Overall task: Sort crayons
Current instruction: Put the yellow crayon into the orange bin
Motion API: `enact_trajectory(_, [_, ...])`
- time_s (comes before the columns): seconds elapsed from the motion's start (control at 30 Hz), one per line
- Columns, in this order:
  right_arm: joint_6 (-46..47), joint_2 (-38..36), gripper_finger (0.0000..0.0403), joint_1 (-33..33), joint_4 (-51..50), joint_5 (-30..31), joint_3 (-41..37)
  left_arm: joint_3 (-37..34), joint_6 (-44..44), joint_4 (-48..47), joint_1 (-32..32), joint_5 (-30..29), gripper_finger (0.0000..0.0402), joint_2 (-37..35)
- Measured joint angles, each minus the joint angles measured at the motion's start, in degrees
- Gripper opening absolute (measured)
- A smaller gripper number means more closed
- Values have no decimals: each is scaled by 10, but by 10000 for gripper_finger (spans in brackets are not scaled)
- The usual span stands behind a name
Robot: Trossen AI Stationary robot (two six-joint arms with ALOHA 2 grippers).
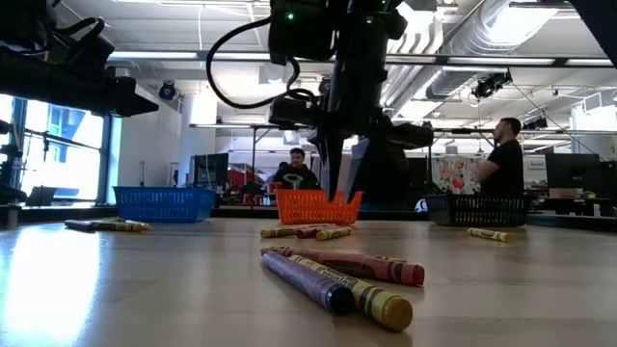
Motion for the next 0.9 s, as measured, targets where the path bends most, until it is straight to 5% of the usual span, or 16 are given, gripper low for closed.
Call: enact_trajectory(0.9, [22,55,71,-1,18,-13,1,0,0,0,0,0,60,0])
